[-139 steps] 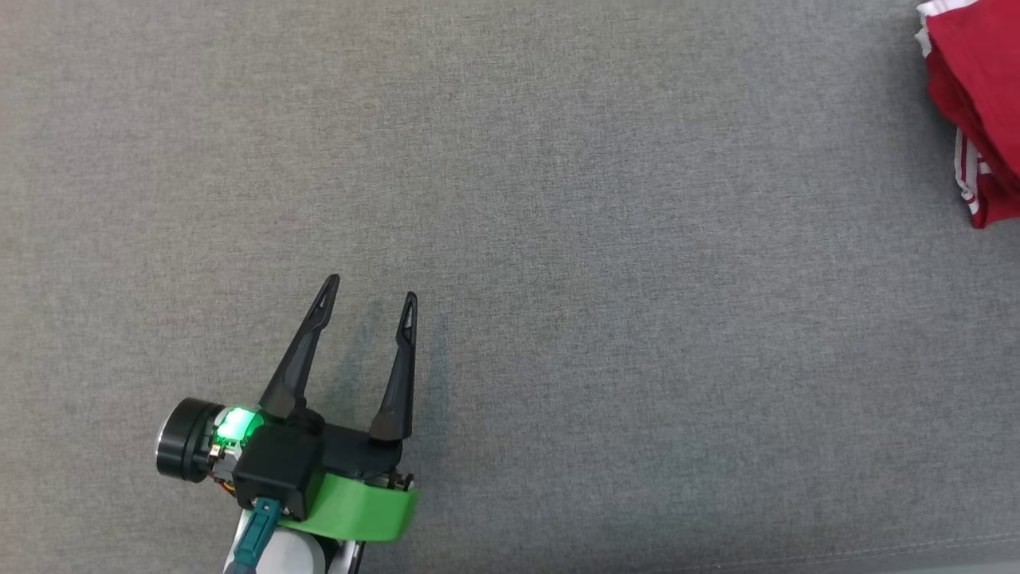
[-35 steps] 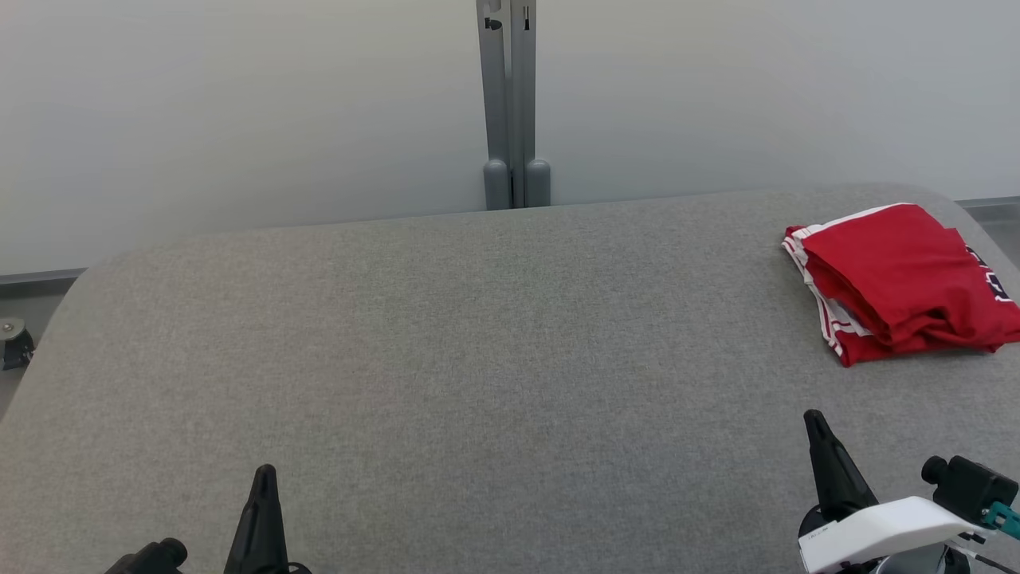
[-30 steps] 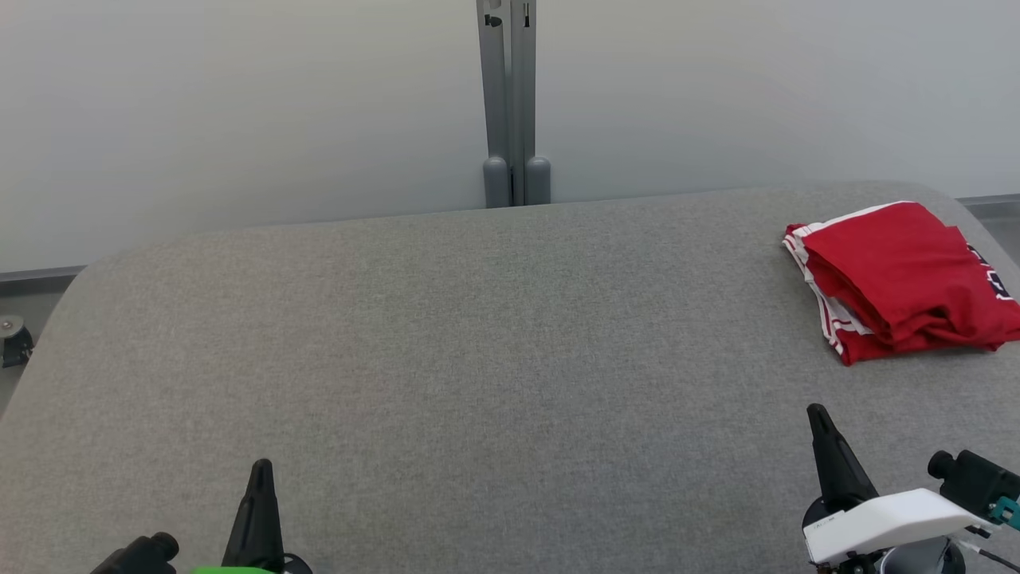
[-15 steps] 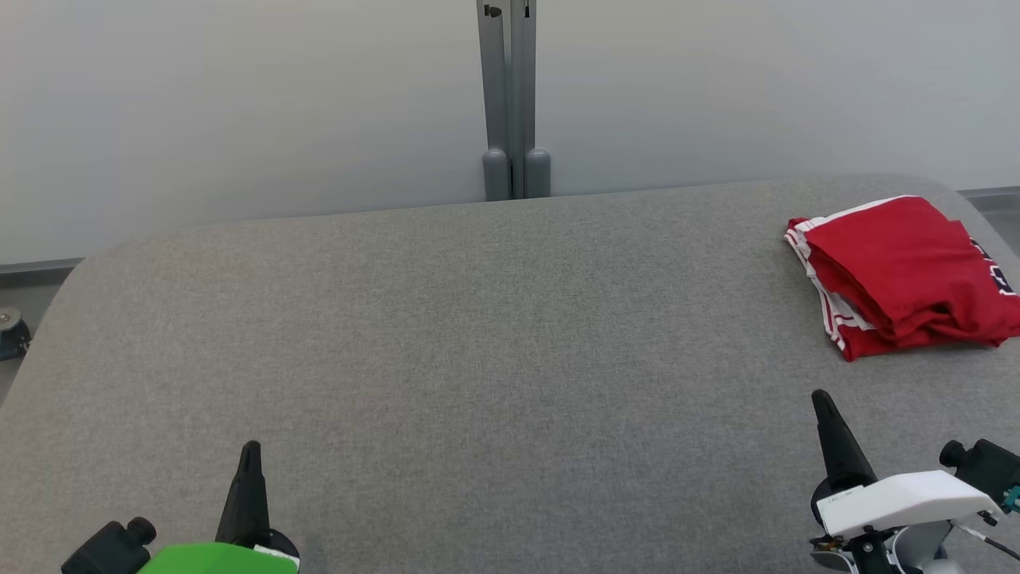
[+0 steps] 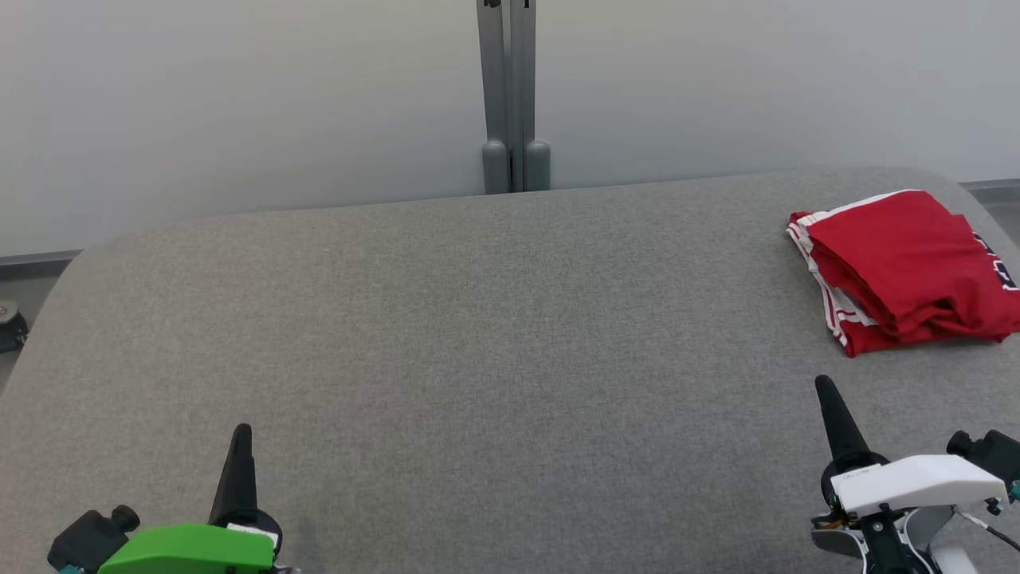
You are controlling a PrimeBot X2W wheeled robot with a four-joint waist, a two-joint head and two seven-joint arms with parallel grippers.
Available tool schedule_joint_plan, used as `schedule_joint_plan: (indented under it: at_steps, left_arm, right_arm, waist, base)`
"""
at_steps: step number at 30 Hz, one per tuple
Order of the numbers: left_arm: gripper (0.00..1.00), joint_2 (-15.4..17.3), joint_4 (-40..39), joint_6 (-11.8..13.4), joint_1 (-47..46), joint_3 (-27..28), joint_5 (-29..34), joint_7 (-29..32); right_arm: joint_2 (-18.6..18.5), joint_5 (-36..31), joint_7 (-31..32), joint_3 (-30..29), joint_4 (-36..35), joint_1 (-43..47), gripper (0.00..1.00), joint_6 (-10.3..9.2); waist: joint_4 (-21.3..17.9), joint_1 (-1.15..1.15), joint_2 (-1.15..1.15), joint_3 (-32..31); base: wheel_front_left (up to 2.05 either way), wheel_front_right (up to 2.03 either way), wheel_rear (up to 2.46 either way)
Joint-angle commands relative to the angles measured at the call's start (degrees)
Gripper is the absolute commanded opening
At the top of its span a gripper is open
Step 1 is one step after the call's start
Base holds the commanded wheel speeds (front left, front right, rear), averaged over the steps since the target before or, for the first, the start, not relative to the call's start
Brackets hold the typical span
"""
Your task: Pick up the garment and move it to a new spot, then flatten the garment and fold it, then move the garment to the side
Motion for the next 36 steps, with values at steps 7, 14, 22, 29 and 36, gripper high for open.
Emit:
schedule_joint_plan:
  at_steps: [7,14,22,29,36]
  left_arm:
    - [0.0,0.7,0.4,-0.8,-2.8,0.8,-5.5,1.1]
    - [0.0,0.9,1.0,-1.2,-3.8,1.3,-9.5,1.9]
    - [0.0,1.0,1.7,-1.6,-4.9,1.8,-13.8,2.9]
    - [0.0,1.2,2.2,-1.9,-5.8,2.2,-17.2,3.6]
    - [0.0,1.3,2.8,-2.3,-6.7,2.5,-20.6,4.4]
  right_arm:
    - [0.1,4.9,1.2,-0.9,0.1,-2.1,0.0,0.03]
    - [0.2,8.5,2.1,-1.4,0.5,-2.8,0.0,0.03]
    - [0.5,12.6,3.1,-1.9,0.9,-3.4,0.0,0.03]
    - [0.7,15.8,3.9,-2.3,1.2,-4.1,0.0,0.03]
    - [0.9,18.8,4.7,-2.8,1.5,-4.7,0.0,0.03]
  waist:
    - [0.0,0.0,0.0,0.4]
    - [0.0,0.0,0.0,0.8]
    - [0.0,0.0,0.0,1.3]
    - [0.0,0.0,0.0,1.6]
    - [0.0,0.0,0.0,2.0]
  base:
    - [0.0,0.0,0.0]
    - [0.0,0.0,0.0]
    - [0.0,0.0,0.0]
    - [0.0,0.0,0.0]
    - [0.0,0.0,0.0]
